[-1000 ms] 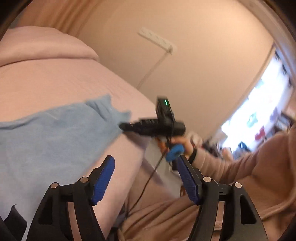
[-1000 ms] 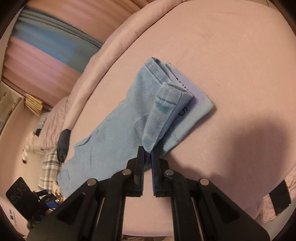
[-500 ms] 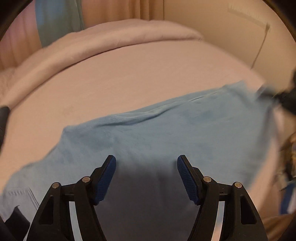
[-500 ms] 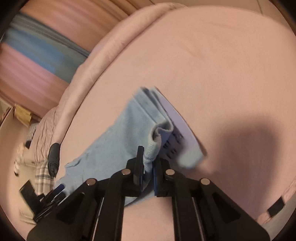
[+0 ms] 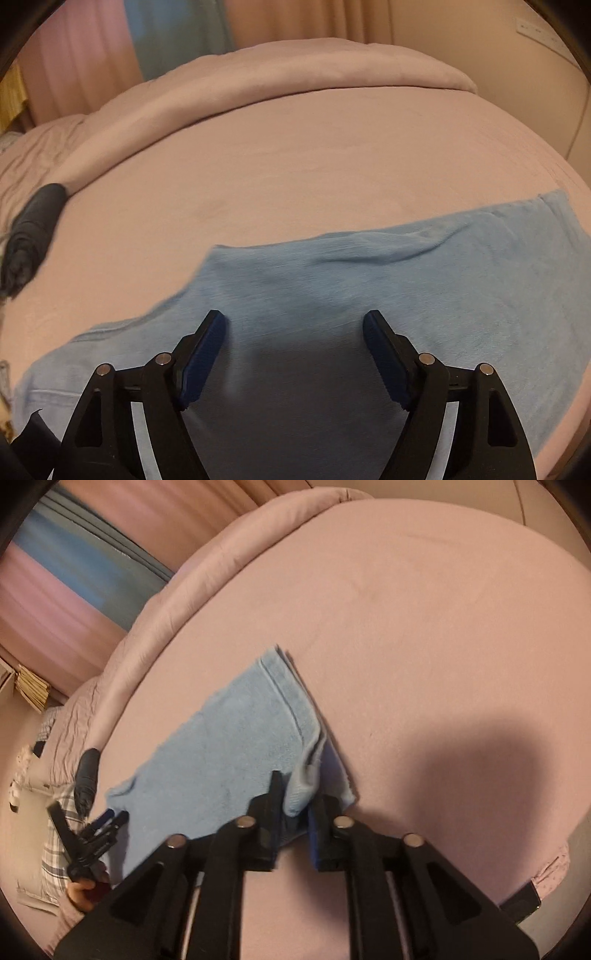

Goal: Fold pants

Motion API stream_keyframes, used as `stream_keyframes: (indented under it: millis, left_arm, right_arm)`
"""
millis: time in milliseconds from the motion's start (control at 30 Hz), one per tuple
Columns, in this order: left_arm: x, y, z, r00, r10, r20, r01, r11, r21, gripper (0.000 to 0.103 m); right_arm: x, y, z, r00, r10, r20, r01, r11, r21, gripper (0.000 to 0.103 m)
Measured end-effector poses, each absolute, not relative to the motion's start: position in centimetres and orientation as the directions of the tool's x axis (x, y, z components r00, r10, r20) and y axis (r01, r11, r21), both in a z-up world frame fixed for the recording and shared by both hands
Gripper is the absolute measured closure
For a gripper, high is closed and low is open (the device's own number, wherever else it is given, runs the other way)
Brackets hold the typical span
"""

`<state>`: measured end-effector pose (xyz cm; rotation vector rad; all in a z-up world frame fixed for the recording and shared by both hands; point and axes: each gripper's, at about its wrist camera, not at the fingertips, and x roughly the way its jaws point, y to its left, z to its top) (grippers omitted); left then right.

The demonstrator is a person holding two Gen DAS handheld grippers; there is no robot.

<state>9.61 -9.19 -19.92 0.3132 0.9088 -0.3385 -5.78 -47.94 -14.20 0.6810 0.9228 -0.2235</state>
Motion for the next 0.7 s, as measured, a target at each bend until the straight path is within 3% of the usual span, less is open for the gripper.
stream_keyframes:
  millis: [133, 267, 367, 433, 500, 600, 700]
  left_arm:
    - [8.9, -5.4, -17.1, 0.611, -0.141, -0.779, 0.388, 0.911, 0.14, 0.024]
    - [9.1, -1.2, -17.0, 0.634, -0.073, -0.77, 0.292, 0.944, 0.151, 0.024]
    - [9.0, 3.0, -17.1, 0.635, 0.027, -0.772, 0.184, 0.965, 0.186, 0.024]
    - [8.3, 6.3, -16.8, 0.635, 0.057, -0.77, 0.123, 0.977, 0.174, 0.028]
    - [8.0, 7.8, -16.0, 0.64, -0.013, -0.768, 0.13, 0.987, 0.092, 0.034]
    - [8.1, 9.3, -14.9, 0.669, 0.105, -0.736, 0.03, 0.985, 0.169, 0.033]
    - [7.3, 12.5, -14.4, 0.68, 0.033, -0.732, -0.027, 0.999, 0.02, 0.033]
  right_arm:
    - [-5.9, -48.2, -11.3, 0.586, -0.091, -0.805, 0.493, 0.829, 0.264, 0.06]
    - [-3.4, -45.5, -10.9, 0.618, 0.032, -0.785, 0.322, 0.901, 0.291, 0.06]
    - [-0.3, -41.7, -13.7, 0.52, 0.162, -0.839, 0.133, 0.954, 0.267, 0.063]
    - [1.7, -39.4, -16.2, 0.383, 0.086, -0.92, 0.103, 0.985, 0.135, 0.064]
    - [3.2, -36.3, -14.4, 0.382, -0.013, -0.924, 0.006, 1.0, -0.012, 0.061]
    - [5.1, -31.9, -10.8, 0.452, 0.079, -0.889, -0.146, 0.989, 0.013, 0.061]
    - [7.7, -27.6, -9.3, 0.438, 0.265, -0.859, -0.303, 0.943, 0.137, 0.062]
